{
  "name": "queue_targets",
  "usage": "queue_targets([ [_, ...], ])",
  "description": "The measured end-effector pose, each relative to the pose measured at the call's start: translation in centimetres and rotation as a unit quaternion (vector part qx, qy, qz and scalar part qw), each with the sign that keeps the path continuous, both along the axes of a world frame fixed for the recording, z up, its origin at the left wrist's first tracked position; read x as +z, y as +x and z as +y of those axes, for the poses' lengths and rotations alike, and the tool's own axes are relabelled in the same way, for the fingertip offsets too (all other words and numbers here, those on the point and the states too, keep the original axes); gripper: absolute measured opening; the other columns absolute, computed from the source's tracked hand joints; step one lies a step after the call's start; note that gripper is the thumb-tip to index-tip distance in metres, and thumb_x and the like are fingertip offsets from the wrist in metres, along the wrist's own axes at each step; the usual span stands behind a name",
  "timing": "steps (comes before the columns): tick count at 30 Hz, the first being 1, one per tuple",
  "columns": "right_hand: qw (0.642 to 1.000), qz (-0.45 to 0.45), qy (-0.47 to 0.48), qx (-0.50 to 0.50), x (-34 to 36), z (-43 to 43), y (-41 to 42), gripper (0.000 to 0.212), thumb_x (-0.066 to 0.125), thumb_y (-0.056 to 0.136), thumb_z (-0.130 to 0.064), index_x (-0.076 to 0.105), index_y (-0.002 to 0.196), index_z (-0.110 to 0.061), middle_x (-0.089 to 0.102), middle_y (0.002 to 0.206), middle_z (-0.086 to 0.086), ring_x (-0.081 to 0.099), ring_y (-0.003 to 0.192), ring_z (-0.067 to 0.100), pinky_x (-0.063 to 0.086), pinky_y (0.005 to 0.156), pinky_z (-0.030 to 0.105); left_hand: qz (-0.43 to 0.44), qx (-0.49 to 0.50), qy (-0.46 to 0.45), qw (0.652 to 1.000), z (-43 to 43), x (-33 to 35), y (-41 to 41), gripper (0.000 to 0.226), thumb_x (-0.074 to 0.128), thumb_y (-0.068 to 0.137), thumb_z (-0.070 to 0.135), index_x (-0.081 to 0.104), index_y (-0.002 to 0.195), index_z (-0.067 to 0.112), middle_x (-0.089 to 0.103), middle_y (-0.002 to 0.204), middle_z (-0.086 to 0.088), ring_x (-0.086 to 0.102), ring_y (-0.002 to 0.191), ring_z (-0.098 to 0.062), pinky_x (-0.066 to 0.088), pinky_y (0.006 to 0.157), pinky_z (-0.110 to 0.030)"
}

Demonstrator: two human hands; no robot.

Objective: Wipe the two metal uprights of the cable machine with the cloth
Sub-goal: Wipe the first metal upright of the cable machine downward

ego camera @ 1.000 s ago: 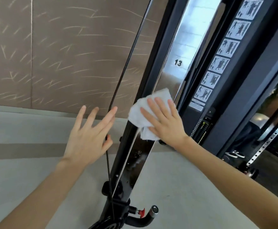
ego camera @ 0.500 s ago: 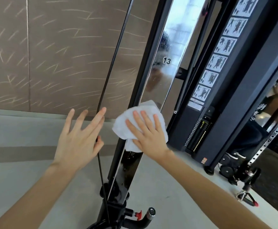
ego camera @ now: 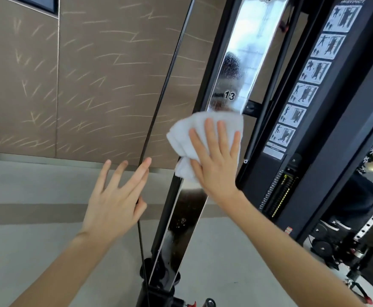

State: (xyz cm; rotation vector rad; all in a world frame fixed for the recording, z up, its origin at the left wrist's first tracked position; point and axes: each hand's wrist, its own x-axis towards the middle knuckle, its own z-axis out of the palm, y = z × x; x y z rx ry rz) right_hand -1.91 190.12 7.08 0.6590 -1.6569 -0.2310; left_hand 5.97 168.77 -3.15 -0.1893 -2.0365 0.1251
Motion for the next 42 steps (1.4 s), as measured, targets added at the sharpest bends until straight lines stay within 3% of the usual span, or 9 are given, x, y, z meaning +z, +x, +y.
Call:
queue_targets([
  [8,0.987,-0.033,0.149,-0.041,-7.5,2.3,0.8,0.058,0.046,0.084,-0.030,0.035,0.140,-0.020,0.019,0.151,0.011,0.014,0.139,0.029,0.005,0.114,0.048,-0.013,-0.007,0.012,1.000,0.1,0.1,0.0,0.050,0.033,0.090,0.021,0.047,0.134,0.002,0.025,0.160,-0.002,0.053,0.117,-0.043,0.025,0.114,-0.060],
  [16,0.999,0.016,-0.027,0.035,6.5,1.7,0.2,0.048,0.031,0.101,-0.037,0.037,0.141,-0.011,0.035,0.145,0.027,0.023,0.136,0.042,0.007,0.112,0.060,-0.026,0.006,-0.007,1.000,0.0,0.3,1.0,0.051,0.033,0.093,0.024,0.052,0.135,0.001,0.021,0.162,-0.003,0.053,0.119,-0.043,0.027,0.114,-0.061],
  [21,0.996,-0.084,0.024,0.027,-4.6,1.3,0.0,0.057,0.008,0.101,-0.044,0.006,0.152,-0.020,-0.008,0.158,0.010,-0.004,0.144,0.037,-0.002,0.112,0.062,-0.025,0.003,-0.002,1.000,0.3,0.1,0.5,0.050,0.038,0.092,0.024,0.051,0.135,0.002,0.023,0.162,-0.001,0.051,0.120,-0.043,0.025,0.114,-0.061],
  [24,0.988,-0.134,0.074,0.030,-11.1,2.8,0.5,0.058,0.020,0.100,-0.031,-0.001,0.152,-0.019,-0.012,0.158,0.008,-0.007,0.145,0.034,0.014,0.104,0.071,-0.019,0.006,0.004,1.000,0.4,-0.2,0.2,0.049,0.035,0.092,0.023,0.049,0.135,0.001,0.017,0.163,-0.001,0.051,0.119,-0.044,0.025,0.114,-0.061],
  [26,0.984,-0.130,0.109,0.046,-10.7,4.0,0.6,0.070,0.036,0.092,-0.024,0.000,0.152,-0.018,-0.011,0.159,0.007,-0.005,0.146,0.029,0.020,0.103,0.066,-0.016,0.013,0.004,1.000,0.5,-0.1,0.2,0.050,0.031,0.093,0.022,0.051,0.133,0.000,0.016,0.163,-0.001,0.050,0.119,-0.044,0.026,0.114,-0.061],
  [29,0.975,-0.150,0.138,0.093,-6.1,5.1,0.4,0.052,0.014,0.103,-0.031,-0.001,0.152,-0.018,-0.012,0.158,0.006,-0.005,0.146,0.028,0.015,0.108,0.060,-0.018,0.026,-0.004,0.999,0.7,0.3,0.5,0.050,0.032,0.092,0.022,0.054,0.131,-0.001,0.021,0.162,-0.002,0.050,0.119,-0.043,0.026,0.112,-0.063],
  [33,0.975,-0.134,0.008,0.179,4.9,3.8,-0.3,0.052,0.019,0.104,-0.035,0.015,0.150,-0.014,0.007,0.155,0.020,0.000,0.143,0.035,0.004,0.115,0.054,-0.038,0.040,-0.039,0.998,1.1,0.9,0.9,0.051,0.034,0.091,0.026,0.059,0.126,-0.003,0.030,0.159,-0.006,0.052,0.119,-0.044,0.025,0.110,-0.067],
  [36,0.965,-0.101,-0.083,0.227,11.0,2.0,-0.4,0.043,0.044,0.098,-0.010,0.037,0.139,0.004,0.022,0.146,0.035,0.006,0.140,0.044,0.004,0.116,0.052,-0.049,0.049,-0.062,0.996,1.8,1.6,0.8,0.055,0.036,0.090,0.029,0.060,0.127,-0.003,0.036,0.155,-0.009,0.045,0.125,-0.043,0.021,0.112,-0.067],
  [42,0.947,-0.179,-0.078,0.255,0.1,2.0,-0.3,0.051,0.024,0.102,-0.030,0.016,0.150,-0.013,-0.006,0.158,0.010,-0.011,0.142,0.040,-0.005,0.116,0.047,-0.022,0.057,-0.062,0.996,3.7,3.9,-0.1,0.059,0.048,0.086,0.032,0.052,0.136,0.000,0.035,0.157,-0.009,0.040,0.132,-0.042,0.016,0.116,-0.065],
])
